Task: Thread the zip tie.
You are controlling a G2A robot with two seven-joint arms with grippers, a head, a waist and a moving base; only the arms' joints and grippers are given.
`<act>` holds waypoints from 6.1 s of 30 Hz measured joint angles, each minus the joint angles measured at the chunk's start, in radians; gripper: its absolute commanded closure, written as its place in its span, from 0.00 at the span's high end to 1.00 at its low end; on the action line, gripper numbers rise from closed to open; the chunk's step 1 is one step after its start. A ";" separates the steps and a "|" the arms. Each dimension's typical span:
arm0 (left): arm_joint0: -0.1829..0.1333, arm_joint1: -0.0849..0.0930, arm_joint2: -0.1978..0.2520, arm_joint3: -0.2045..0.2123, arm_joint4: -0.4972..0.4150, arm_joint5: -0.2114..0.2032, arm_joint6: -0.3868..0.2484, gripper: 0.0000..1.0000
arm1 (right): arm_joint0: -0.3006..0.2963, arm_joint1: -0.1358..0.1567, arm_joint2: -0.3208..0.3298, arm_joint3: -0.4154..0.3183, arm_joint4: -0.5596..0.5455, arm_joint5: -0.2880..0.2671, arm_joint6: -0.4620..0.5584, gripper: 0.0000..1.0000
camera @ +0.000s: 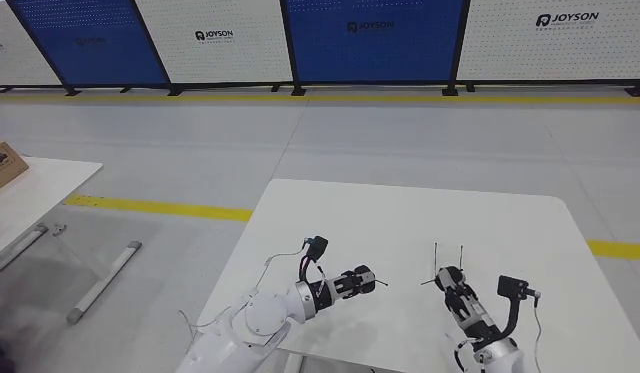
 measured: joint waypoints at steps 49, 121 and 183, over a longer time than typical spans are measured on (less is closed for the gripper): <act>-0.037 -0.016 0.061 0.002 -0.010 0.001 0.073 0.00 | 0.038 -0.045 -0.146 0.096 -0.011 0.003 -0.220 0.00; -0.037 -0.016 0.061 0.002 -0.010 0.001 0.073 0.00 | 0.064 -0.074 -0.165 0.123 0.000 0.010 -0.199 0.00; -0.045 -0.019 0.057 0.022 -0.064 0.006 0.080 0.00 | 0.087 -0.089 -0.159 0.145 0.007 0.029 -0.174 0.00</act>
